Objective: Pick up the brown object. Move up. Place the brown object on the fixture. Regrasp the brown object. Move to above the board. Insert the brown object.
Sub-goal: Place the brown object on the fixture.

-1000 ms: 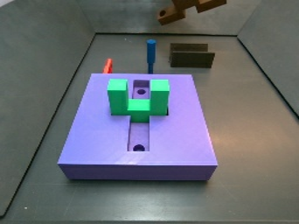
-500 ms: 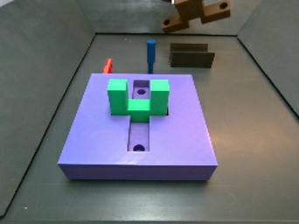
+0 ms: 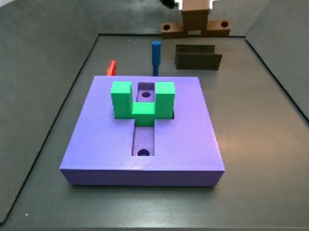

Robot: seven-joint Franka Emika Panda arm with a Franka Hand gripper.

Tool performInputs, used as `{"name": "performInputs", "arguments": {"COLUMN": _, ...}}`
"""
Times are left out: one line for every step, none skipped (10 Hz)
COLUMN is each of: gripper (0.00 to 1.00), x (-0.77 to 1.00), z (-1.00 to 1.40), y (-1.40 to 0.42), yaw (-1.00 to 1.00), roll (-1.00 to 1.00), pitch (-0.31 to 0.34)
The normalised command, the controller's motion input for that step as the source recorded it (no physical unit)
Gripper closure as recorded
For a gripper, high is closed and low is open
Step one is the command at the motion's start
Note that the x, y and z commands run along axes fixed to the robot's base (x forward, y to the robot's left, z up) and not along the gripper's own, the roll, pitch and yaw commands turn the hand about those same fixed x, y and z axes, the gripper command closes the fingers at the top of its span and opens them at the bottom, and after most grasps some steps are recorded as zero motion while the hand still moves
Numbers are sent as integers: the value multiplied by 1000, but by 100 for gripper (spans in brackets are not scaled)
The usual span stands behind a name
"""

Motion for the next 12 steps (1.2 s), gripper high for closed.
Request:
{"name": "performInputs", "arguments": {"gripper": 100, "x": 186, "z": -349, "y": 0, "yaw": 0, "roll": 206, "pitch": 54}}
{"name": "performInputs", "arguments": {"gripper": 100, "x": 94, "z": -463, "y": 0, "yaw": 11, "roll": 349, "pitch": 0}}
{"name": "performInputs", "arguments": {"gripper": 100, "x": 0, "z": -437, "y": 0, "yaw": 54, "roll": 329, "pitch": -54}}
{"name": "performInputs", "arguments": {"gripper": 100, "x": 0, "z": -374, "y": 0, "yaw": 140, "roll": 291, "pitch": -123}}
{"name": "performInputs", "arguments": {"gripper": 100, "x": 0, "z": -229, "y": -74, "yaw": 171, "roll": 177, "pitch": -49}}
{"name": "performInputs", "arguments": {"gripper": 100, "x": 0, "z": -186, "y": -29, "yaw": 274, "roll": 117, "pitch": -114}}
{"name": "performInputs", "arguments": {"gripper": 100, "x": 0, "z": -214, "y": -77, "yaw": 337, "roll": 83, "pitch": -103}}
{"name": "performInputs", "arguments": {"gripper": 100, "x": 9, "z": -294, "y": -120, "yaw": 317, "roll": 37, "pitch": -106}}
{"name": "performInputs", "arguments": {"gripper": 100, "x": 0, "z": -437, "y": -111, "yaw": 269, "roll": 77, "pitch": -180}}
{"name": "performInputs", "arguments": {"gripper": 100, "x": 0, "z": -403, "y": -89, "yaw": 289, "roll": 89, "pitch": -209}}
{"name": "performInputs", "arguments": {"gripper": 100, "x": 0, "z": -300, "y": -60, "yaw": 286, "roll": 220, "pitch": -177}}
{"name": "performInputs", "arguments": {"gripper": 100, "x": 0, "z": -249, "y": -3, "yaw": 231, "roll": 366, "pitch": -137}}
